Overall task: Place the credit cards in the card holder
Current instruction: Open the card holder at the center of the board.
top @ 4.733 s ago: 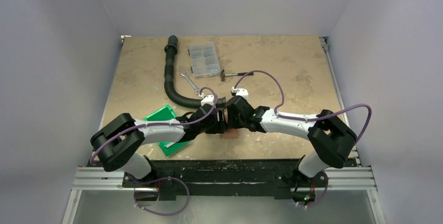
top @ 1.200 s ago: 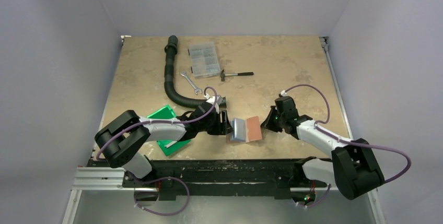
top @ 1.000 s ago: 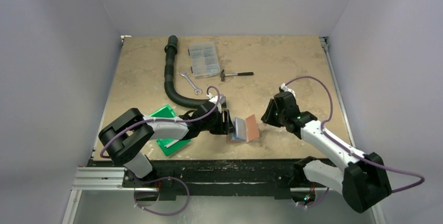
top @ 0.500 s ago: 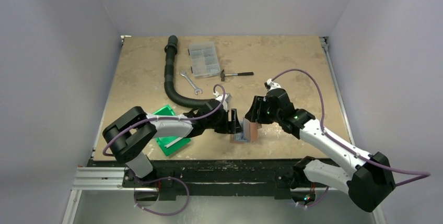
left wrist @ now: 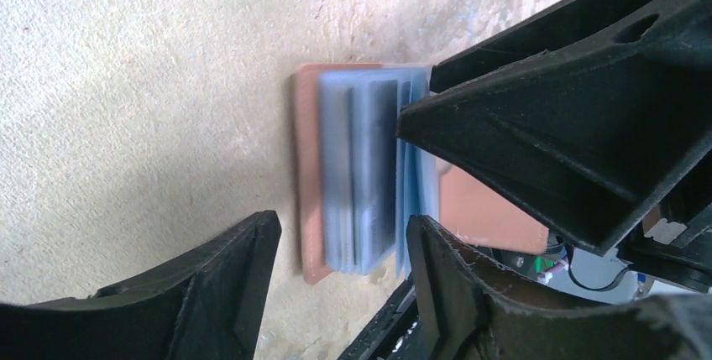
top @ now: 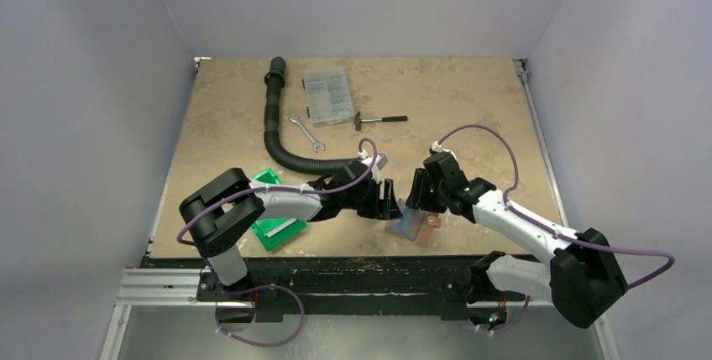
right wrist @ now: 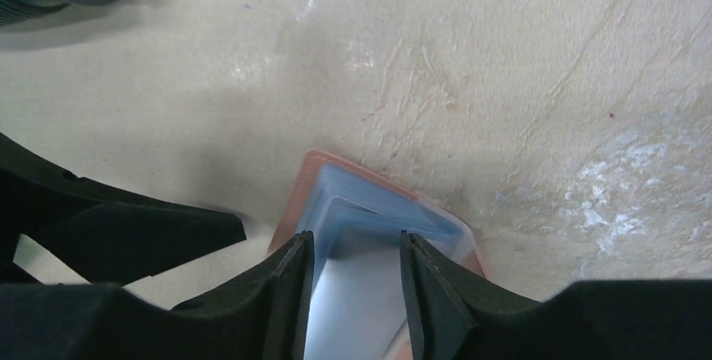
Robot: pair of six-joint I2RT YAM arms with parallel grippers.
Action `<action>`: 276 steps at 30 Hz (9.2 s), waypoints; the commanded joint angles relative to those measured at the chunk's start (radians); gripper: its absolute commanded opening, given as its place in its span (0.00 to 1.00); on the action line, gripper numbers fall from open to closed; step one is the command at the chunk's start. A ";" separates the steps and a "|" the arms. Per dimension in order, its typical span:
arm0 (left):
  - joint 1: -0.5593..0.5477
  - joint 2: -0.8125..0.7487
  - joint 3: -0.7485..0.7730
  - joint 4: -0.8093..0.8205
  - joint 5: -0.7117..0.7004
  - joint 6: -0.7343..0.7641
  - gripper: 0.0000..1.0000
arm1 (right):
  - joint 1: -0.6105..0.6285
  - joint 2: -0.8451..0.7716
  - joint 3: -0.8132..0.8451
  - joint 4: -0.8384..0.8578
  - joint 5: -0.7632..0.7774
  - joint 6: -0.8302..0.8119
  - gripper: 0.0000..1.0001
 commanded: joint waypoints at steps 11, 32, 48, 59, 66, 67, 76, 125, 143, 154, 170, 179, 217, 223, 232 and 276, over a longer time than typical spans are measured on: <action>-0.001 -0.056 -0.010 -0.015 -0.088 0.018 0.57 | -0.002 -0.025 -0.096 0.207 -0.103 -0.002 0.12; 0.089 -0.213 -0.185 0.045 0.011 -0.008 0.59 | 0.011 -0.049 0.150 -0.160 -0.068 -0.069 0.64; 0.081 -0.207 -0.181 0.051 0.006 0.000 0.62 | 0.052 -0.096 0.011 -0.178 -0.020 0.219 0.86; 0.125 -0.373 -0.249 -0.087 -0.139 -0.017 0.63 | 0.052 -0.020 -0.090 0.450 -0.393 -0.031 0.00; 0.136 -0.582 -0.290 -0.244 -0.286 -0.050 0.61 | 0.035 0.158 -0.115 0.623 -0.461 -0.007 0.00; 0.136 -0.606 -0.296 -0.270 -0.291 -0.054 0.61 | 0.020 0.176 -0.116 0.608 -0.447 -0.018 0.00; 0.137 -0.516 -0.335 -0.156 -0.219 -0.082 0.58 | -0.020 0.232 -0.049 0.321 -0.193 -0.170 0.48; 0.044 -0.184 -0.081 -0.097 -0.152 0.036 0.67 | 0.018 0.049 0.142 -0.108 0.066 -0.136 0.90; 0.101 -0.470 -0.212 -0.245 -0.243 0.002 0.74 | 0.214 0.093 0.139 0.107 -0.158 -0.183 0.68; 0.105 -0.482 -0.306 -0.192 -0.224 -0.040 0.74 | 0.254 0.255 0.127 0.139 -0.085 -0.205 0.89; 0.105 -0.456 -0.286 -0.188 -0.193 -0.031 0.74 | 0.243 0.257 0.049 0.235 -0.130 -0.123 0.29; 0.105 -0.484 -0.251 -0.210 -0.191 -0.028 0.69 | 0.086 0.212 -0.105 0.580 -0.531 -0.039 0.14; 0.104 -0.300 -0.079 -0.398 -0.353 0.095 0.49 | 0.073 0.161 -0.097 0.508 -0.521 -0.067 0.71; 0.105 -0.299 -0.086 -0.396 -0.346 0.103 0.49 | 0.071 0.149 -0.066 0.434 -0.464 -0.126 0.89; 0.105 -0.321 -0.085 -0.449 -0.372 0.124 0.50 | 0.073 0.169 -0.004 0.257 -0.188 -0.180 0.44; 0.086 -0.363 -0.043 -0.287 -0.063 0.116 0.62 | 0.076 0.038 0.100 0.111 -0.196 -0.194 0.64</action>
